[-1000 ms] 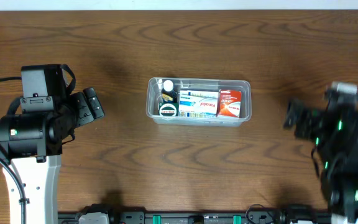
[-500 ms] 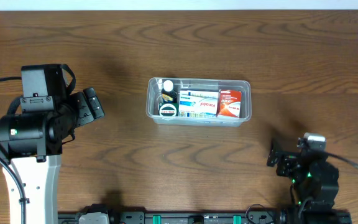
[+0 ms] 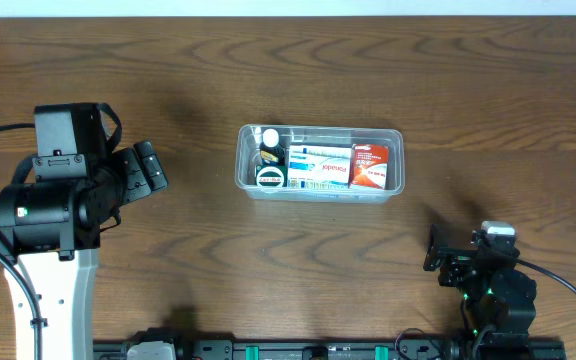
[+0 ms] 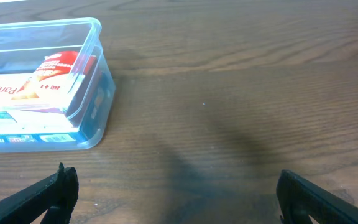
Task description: Pack container
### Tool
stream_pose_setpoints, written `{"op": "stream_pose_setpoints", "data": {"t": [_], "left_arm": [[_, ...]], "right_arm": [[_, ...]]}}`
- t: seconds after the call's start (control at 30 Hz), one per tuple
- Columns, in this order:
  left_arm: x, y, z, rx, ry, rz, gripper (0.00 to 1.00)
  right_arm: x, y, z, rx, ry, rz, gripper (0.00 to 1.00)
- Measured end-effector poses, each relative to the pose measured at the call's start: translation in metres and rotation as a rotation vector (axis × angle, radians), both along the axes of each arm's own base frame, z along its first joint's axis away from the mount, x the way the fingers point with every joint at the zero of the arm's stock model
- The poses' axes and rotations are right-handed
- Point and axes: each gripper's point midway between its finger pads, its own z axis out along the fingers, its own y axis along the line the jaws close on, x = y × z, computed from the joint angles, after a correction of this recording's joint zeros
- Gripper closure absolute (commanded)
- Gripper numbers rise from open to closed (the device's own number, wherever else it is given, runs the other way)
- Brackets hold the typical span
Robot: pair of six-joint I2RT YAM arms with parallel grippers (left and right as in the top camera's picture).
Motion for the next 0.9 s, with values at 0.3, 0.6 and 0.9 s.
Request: {"op": "stream_pose_setpoints", "data": {"t": [0.3, 0.6, 0.9], "left_arm": [[0.000, 0.000, 0.000, 0.000, 0.000, 0.000, 0.02], [0.000, 0.000, 0.000, 0.000, 0.000, 0.000, 0.02], [-0.009, -0.001, 0.010, 0.003, -0.046, 0.000, 0.02]], "right_arm": [[0.000, 0.001, 0.000, 0.001, 0.000, 0.003, 0.01], [0.000, 0.001, 0.000, 0.001, 0.000, 0.003, 0.01], [0.000, 0.001, 0.000, 0.001, 0.000, 0.003, 0.01]]}}
